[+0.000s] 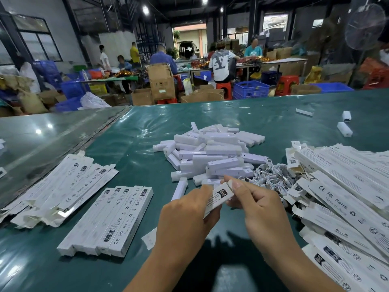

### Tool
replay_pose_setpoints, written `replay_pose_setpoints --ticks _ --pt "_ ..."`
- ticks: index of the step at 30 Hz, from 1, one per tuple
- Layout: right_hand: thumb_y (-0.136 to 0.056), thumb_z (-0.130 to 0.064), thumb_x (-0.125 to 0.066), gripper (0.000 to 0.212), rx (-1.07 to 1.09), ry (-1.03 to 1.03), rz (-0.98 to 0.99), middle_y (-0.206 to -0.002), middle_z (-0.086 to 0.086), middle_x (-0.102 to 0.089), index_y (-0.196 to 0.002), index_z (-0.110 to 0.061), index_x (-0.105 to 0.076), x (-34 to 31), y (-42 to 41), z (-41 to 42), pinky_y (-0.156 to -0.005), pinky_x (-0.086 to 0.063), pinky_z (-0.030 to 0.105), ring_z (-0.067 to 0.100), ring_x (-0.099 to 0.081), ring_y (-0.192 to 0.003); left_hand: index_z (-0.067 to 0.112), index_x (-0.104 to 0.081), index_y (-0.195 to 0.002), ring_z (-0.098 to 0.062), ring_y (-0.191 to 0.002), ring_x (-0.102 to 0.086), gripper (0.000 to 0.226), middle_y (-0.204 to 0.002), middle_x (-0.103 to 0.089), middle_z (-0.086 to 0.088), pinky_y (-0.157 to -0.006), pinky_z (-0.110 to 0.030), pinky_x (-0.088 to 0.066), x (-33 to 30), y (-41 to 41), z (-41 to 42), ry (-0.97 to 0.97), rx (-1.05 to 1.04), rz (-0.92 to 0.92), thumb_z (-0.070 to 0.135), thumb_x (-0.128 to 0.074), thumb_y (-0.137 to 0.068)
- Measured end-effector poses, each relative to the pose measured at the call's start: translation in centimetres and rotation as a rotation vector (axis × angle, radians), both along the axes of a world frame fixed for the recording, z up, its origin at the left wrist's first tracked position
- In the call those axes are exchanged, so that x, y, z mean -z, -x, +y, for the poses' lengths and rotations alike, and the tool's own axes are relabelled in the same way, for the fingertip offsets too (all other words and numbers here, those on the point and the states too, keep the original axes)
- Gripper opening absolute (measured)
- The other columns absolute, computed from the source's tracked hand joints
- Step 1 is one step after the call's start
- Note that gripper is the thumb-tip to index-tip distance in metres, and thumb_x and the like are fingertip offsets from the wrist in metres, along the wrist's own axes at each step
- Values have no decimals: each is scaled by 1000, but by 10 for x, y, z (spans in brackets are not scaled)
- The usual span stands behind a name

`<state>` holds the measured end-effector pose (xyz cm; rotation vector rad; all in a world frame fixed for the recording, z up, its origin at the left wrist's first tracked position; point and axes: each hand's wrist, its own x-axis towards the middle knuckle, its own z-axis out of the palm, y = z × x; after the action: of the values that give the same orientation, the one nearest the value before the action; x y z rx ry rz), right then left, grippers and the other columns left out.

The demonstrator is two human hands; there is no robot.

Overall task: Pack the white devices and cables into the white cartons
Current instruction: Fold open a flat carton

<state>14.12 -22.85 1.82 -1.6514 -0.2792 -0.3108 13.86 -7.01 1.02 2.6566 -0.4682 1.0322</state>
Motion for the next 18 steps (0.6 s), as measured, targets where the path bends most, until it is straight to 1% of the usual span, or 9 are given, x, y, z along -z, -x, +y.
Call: replay_pose_setpoints --ticks 2,4,6,8,10,12,13,16,18 --pt "-96 -44 -54 25 18 -2 21 -83 -13 -77 -95 -58 -75 0 -1 0 -72 -52 15 2 -71 -76 25 -62 -91 -16 -52 -57 18 -70 -64 9 -42 -28 -41 0 0 0 -7 0 3 42 -65 -88" --pt "-92 -53 -51 23 54 50 1 -90 -11 -78 -102 -55 -72 1 1 0 -71 -55 25 7 -73 -78 24 -62 -91 -16 -53 -58 20 -70 -64 9 -42 -28 -42 0 1 0 -6 -2 14 38 -76 -84" --pt "-87 -64 -47 26 68 116 -25 -97 10 -75 -104 -66 -66 3 5 0 -69 -56 45 29 -71 -79 24 -62 -91 -16 -54 -58 23 -71 -64 9 -41 -29 -44 0 1 0 -8 4 25 36 -80 -82" --pt "-92 -68 -43 22 83 182 -47 -100 21 -70 -105 -76 -58 4 7 1 -76 -54 53 37 -68 -86 24 -63 -92 -16 -56 -58 23 -71 -64 9 -43 -30 -45 -1 2 0 -11 11 39 34 -81 -81" --pt "-95 -69 -38 30 80 148 -75 -95 9 -76 -100 -68 -68 3 5 1 -80 -56 45 26 -72 -90 24 -63 -92 -16 -57 -57 23 -71 -63 9 -44 -29 -44 -2 3 1 -17 26 43 33 -80 -81" --pt "-89 -69 -36 49 58 -17 -34 -97 -15 -78 -97 -46 -78 3 2 -3 -81 -54 23 5 -72 -98 24 -64 -95 -16 -59 -59 23 -74 -64 10 -45 -29 -45 -4 6 -1 -26 71 55 32 -80 -81" --pt "-87 -71 -35 54 24 -75 3 -104 -20 -76 -101 -41 -78 4 0 -4 -87 -50 19 -1 -69 -104 24 -65 -97 -16 -60 -60 24 -75 -65 10 -46 -29 -46 -5 7 -3 -45 99 61 32 -80 -80" --pt "-83 -85 -35 60 -148 -71 89 -130 -34 -60 -126 -53 -61 10 -2 -3 -106 -36 22 -13 -51 -126 24 -66 -101 -16 -61 -63 28 -76 -66 9 -46 -29 -47 -5 12 -10 -106 153 90 33 -79 -77" --pt "-87 -81 -40 54 -215 6 105 -138 -38 -52 -134 -57 -52 14 -3 1 -110 -33 22 -15 -45 -131 21 -66 -98 -18 -59 -64 29 -74 -65 8 -44 -32 -48 -4 13 -12 -151 143 113 31 -80 -75"
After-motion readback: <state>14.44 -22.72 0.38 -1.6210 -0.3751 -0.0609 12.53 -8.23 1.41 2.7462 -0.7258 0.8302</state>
